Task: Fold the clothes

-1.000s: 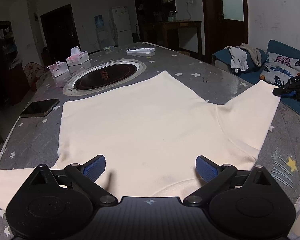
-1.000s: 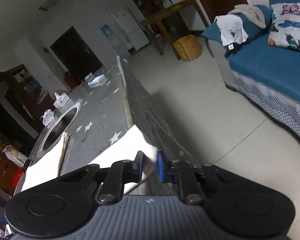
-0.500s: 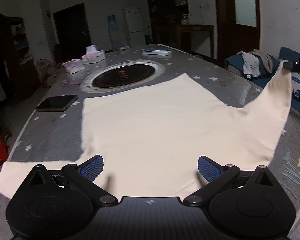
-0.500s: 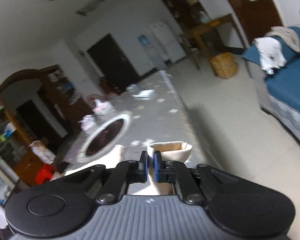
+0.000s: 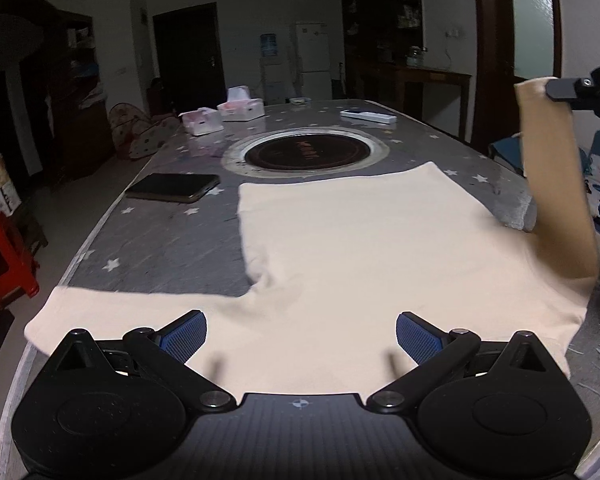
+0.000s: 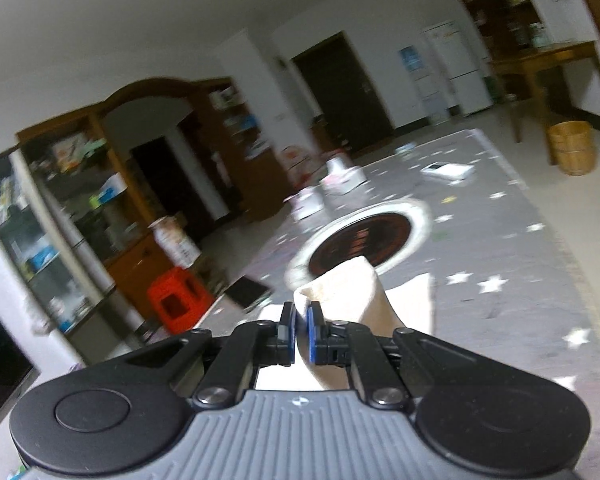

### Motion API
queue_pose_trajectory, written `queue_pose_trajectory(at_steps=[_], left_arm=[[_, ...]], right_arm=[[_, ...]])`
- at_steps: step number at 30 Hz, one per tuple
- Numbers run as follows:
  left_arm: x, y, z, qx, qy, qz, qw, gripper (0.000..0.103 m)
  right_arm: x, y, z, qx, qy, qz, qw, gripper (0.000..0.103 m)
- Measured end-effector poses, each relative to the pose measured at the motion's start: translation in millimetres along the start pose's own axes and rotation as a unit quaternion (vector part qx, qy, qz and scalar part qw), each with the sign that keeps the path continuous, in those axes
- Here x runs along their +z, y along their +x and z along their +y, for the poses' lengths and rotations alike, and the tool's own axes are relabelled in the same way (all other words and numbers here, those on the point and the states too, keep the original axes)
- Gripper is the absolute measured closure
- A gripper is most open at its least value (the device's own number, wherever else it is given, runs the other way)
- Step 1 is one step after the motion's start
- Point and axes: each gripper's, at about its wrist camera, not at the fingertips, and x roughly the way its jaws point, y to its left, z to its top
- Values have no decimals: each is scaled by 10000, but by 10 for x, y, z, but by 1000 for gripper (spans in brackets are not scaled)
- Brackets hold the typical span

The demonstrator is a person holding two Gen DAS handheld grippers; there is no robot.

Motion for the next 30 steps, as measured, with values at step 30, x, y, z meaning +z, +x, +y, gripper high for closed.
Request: queue_pose_trajectory(at_steps=[30], left_arm=[[-198, -165, 441, 241, -511, -12, 9984, 0]], right_arm=[[-915, 1002, 1037, 931, -1227, 2047, 9666, 91]])
